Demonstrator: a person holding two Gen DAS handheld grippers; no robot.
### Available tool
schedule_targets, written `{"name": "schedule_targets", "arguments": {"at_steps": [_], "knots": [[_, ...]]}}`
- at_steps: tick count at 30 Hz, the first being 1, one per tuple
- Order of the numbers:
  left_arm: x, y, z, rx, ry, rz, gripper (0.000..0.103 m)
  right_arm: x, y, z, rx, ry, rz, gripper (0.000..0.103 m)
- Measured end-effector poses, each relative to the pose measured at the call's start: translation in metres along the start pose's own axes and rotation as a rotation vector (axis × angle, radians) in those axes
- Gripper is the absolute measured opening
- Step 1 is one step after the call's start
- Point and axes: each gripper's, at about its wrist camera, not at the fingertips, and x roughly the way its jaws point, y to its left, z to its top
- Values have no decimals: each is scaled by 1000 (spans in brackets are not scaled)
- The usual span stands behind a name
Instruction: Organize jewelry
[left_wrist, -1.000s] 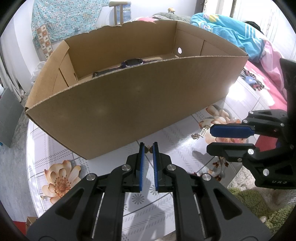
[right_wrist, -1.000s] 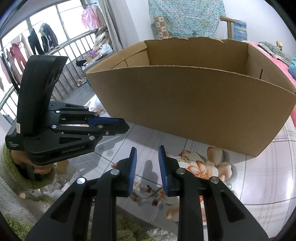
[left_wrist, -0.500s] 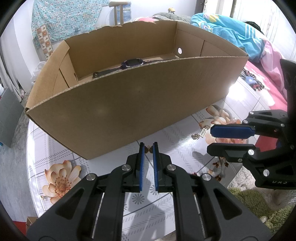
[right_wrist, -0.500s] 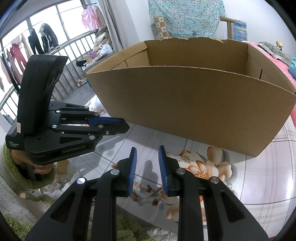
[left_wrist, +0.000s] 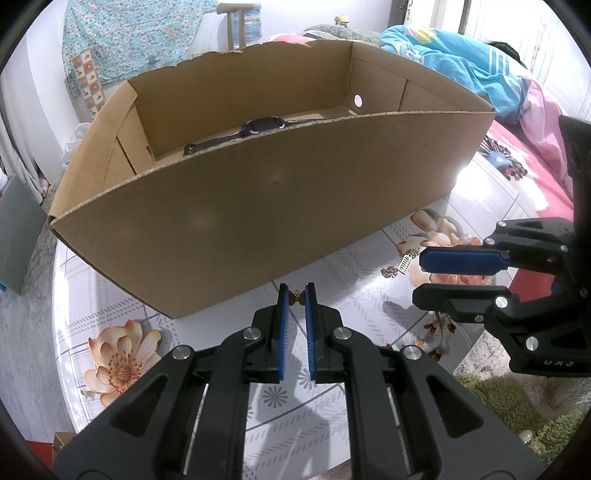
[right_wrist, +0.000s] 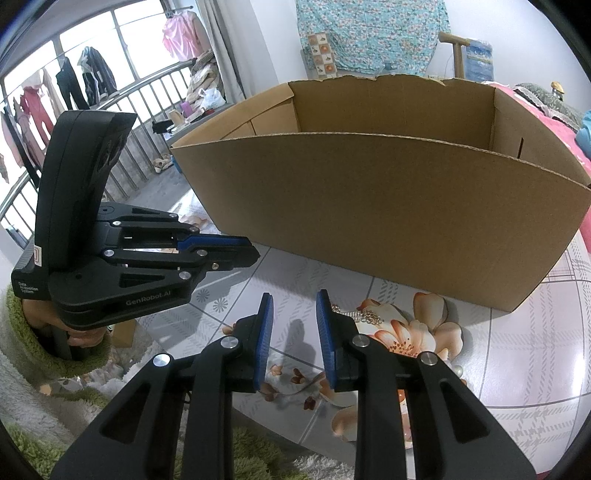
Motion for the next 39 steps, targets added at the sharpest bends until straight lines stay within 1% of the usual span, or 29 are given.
{"name": "schedule_targets", "arguments": {"at_steps": [16, 19, 29, 39], "knots": [[0, 0, 0, 1, 1, 1, 8, -1, 0, 0, 5, -4, 4, 24], [0, 0, 0, -1, 1, 1, 8, -2, -1, 0, 18, -4, 20, 25], [1, 1, -1, -18, -5, -2, 8, 3, -7, -2, 71, 16, 23, 25], [2, 11, -4, -36, -7, -30, 8, 20, 3, 12, 43, 36, -46, 25]]}}
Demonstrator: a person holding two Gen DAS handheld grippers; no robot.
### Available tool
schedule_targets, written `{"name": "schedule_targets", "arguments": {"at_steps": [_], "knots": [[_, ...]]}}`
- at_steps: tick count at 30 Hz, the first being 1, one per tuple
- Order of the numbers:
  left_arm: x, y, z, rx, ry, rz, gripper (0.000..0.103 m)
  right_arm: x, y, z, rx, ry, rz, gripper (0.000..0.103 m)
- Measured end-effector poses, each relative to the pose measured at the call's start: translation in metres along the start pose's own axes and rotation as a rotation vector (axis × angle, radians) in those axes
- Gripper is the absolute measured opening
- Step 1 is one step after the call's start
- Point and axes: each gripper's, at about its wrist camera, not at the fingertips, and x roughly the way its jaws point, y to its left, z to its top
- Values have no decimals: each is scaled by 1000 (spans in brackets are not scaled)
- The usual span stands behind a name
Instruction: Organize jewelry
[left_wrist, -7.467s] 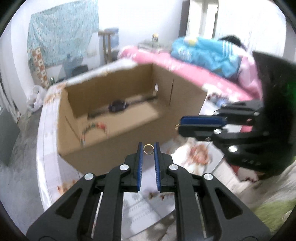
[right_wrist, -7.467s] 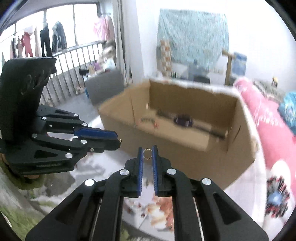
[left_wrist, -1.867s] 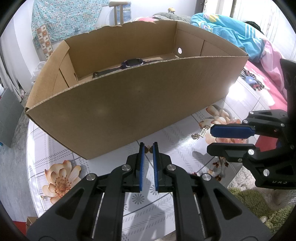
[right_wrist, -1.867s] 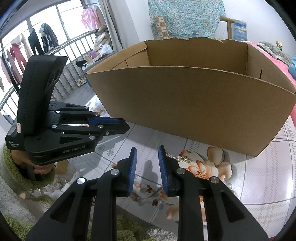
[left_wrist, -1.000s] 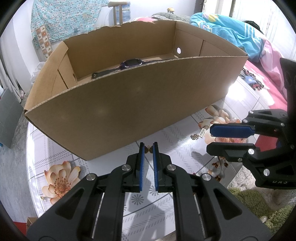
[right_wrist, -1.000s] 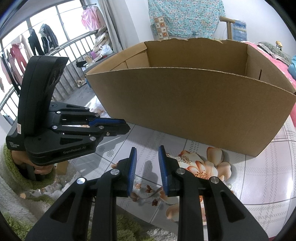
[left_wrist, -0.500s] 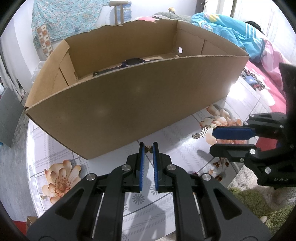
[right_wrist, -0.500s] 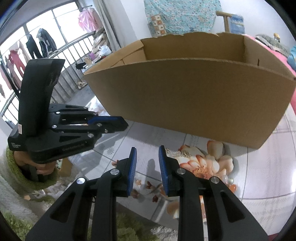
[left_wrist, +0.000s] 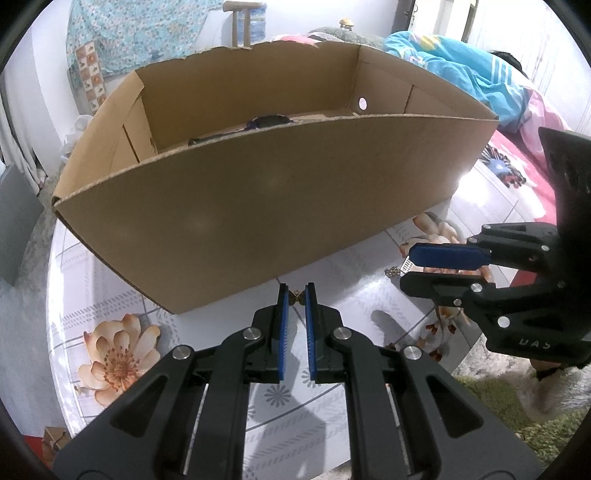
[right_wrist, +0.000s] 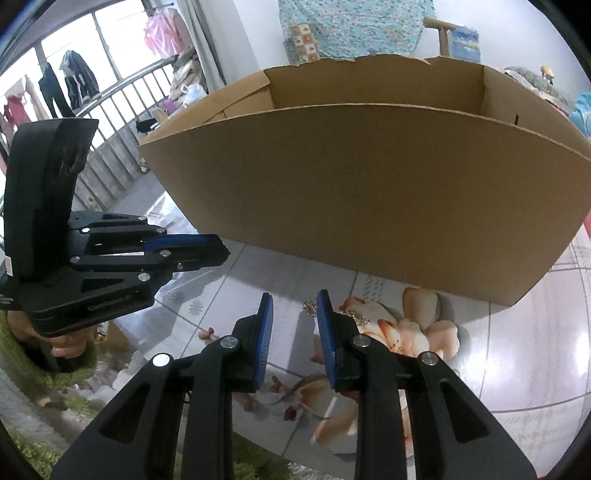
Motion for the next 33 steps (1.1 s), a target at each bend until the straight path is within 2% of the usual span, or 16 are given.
{"name": "schedule_targets", "arguments": {"at_steps": [9, 16, 23, 26, 33], "knots": [[-1, 6, -1, -7, 1, -6, 8, 14, 8, 5, -55, 32, -52, 24], [0, 7, -1, -7, 3, -5, 8, 20, 15, 5, -75, 65, -85, 10], [-1, 5, -1, -4, -1, -4, 8, 22, 23, 10, -111, 103, -100, 3], [-3, 4, 0, -2, -8, -4, 8, 24, 23, 13, -111, 109, -89, 2], [-13, 0, 0, 5, -23, 4, 8, 13, 10, 10, -24, 81, -16, 1]]}}
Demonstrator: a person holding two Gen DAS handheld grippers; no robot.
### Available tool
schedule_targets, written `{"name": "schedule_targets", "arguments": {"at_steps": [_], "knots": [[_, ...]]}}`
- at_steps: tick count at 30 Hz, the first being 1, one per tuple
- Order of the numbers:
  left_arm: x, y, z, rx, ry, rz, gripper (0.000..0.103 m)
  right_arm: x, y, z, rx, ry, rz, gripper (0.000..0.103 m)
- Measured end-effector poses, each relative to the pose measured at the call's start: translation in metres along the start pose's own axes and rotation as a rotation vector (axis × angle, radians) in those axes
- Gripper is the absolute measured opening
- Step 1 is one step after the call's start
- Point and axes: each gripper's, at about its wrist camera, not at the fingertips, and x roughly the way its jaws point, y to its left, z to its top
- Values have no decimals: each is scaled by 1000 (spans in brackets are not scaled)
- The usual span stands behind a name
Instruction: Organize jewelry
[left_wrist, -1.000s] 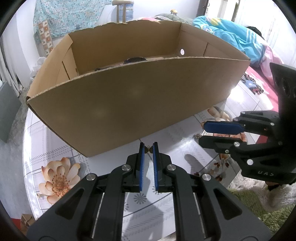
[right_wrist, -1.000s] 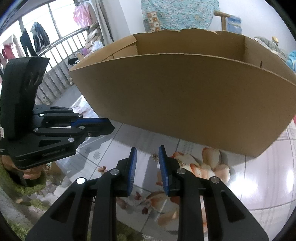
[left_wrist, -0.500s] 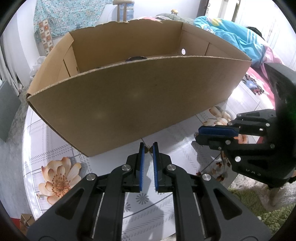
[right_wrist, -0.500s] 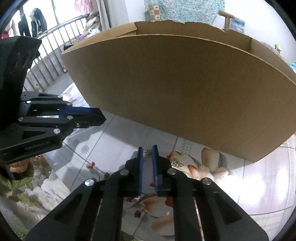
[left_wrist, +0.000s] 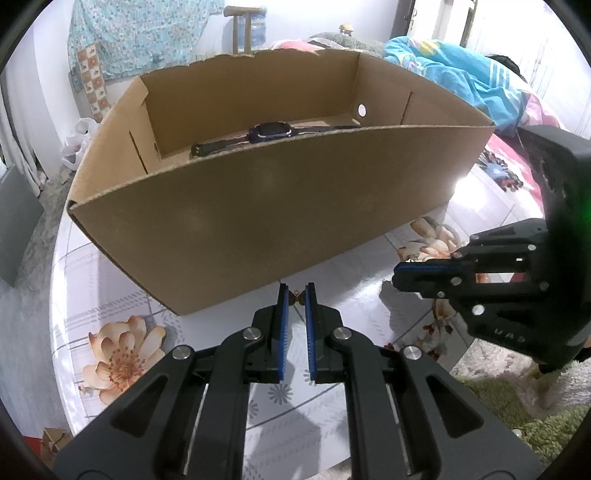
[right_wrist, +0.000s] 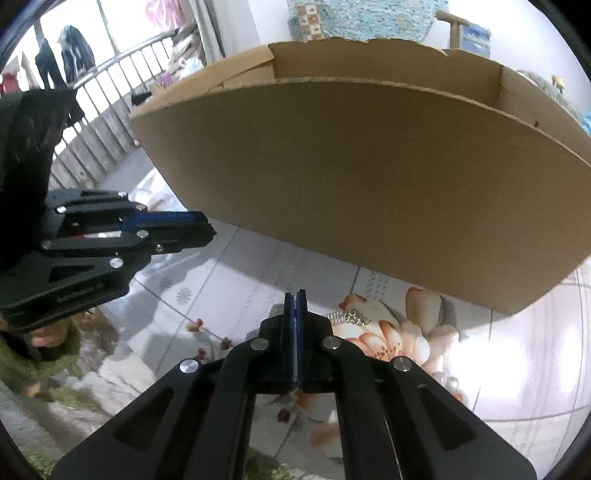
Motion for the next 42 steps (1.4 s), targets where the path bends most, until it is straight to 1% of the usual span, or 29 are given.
{"name": "schedule_targets", "arguments": {"at_steps": [8, 14, 20, 24, 27, 33, 37, 42], "knots": [[-20, -4, 1, 4, -29, -1, 8, -31, -6, 2, 36, -92, 43, 1], [-47, -10, 7, 13, -87, -18, 8, -60, -8, 18, 36, -181, 73, 1], [-81, -19, 29, 33, -169, -76, 8, -82, -7, 36, 17, -267, 90, 1], [-91, -23, 44, 56, -205, -91, 8, -91, -13, 48, 25, -306, 101, 1], [-91, -25, 55, 68, -215, -95, 8, -95, -20, 56, 39, -327, 106, 1], [-86, -26, 70, 87, -232, -91, 8, -95, -39, 73, 73, -344, 110, 1], [-78, -19, 83, 75, -232, -91, 8, -92, -59, 86, 104, -340, 104, 1], [-56, -4, 98, 29, -201, -116, 8, -75, -84, 99, 166, -289, 114, 1]]}}
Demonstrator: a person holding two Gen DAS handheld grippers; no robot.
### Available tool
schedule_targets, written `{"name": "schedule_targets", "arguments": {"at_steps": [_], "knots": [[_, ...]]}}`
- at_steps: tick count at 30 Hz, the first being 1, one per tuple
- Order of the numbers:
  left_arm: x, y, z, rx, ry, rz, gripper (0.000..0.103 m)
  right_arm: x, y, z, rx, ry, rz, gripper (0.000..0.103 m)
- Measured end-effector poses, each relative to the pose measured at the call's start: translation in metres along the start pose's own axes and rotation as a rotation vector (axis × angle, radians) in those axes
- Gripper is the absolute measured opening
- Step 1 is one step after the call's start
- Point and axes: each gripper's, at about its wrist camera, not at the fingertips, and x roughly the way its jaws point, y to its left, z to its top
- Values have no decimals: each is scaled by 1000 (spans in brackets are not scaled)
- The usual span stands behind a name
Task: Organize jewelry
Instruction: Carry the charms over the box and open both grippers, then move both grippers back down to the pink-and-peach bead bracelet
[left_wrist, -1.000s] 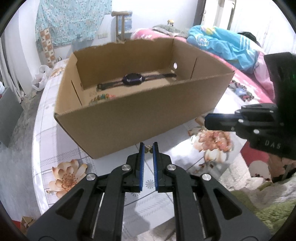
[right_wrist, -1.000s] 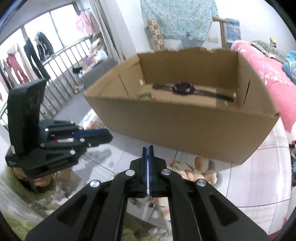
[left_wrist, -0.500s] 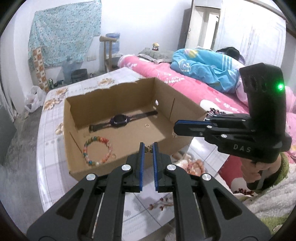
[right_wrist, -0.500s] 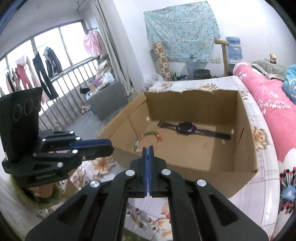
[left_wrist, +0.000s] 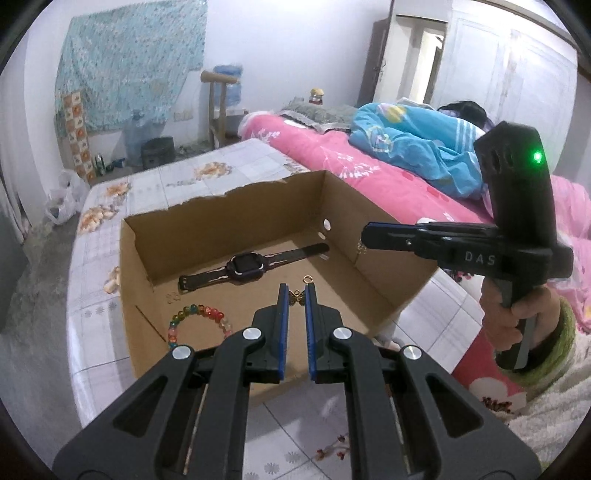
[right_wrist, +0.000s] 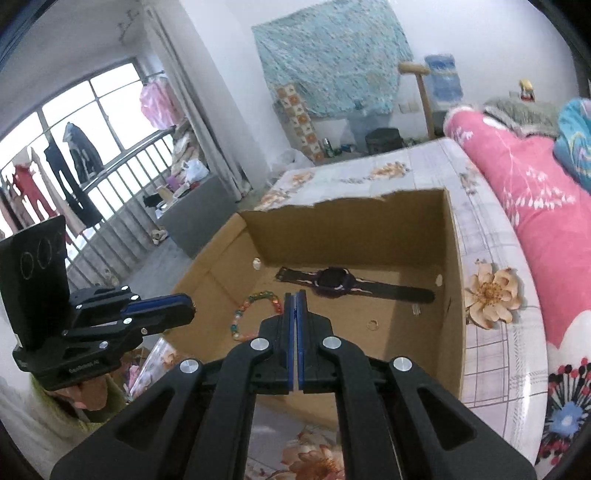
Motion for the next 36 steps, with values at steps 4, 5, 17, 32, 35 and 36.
{"name": "schedule_targets", "arguments": {"at_steps": [4, 5, 17, 32, 35, 36], "knots": [[25, 12, 2, -45, 45, -18, 8, 17, -8, 1, 21, 43, 14, 1], [33, 15, 3, -59, 60, -23, 8, 22, -9, 1, 23, 51, 16, 1], [59, 45, 6, -190, 72, -24, 19, 28, -30, 11, 88, 40, 25, 8], [25, 45, -3, -216, 12, 16, 32, -17, -37, 0, 131, -69, -15, 31], [14, 40, -7, -203, -3, 31, 39, -20, -31, -7, 130, -69, -16, 38], [10, 37, -9, -198, -9, 36, 41, -21, -29, -9, 131, -68, -18, 41]]}}
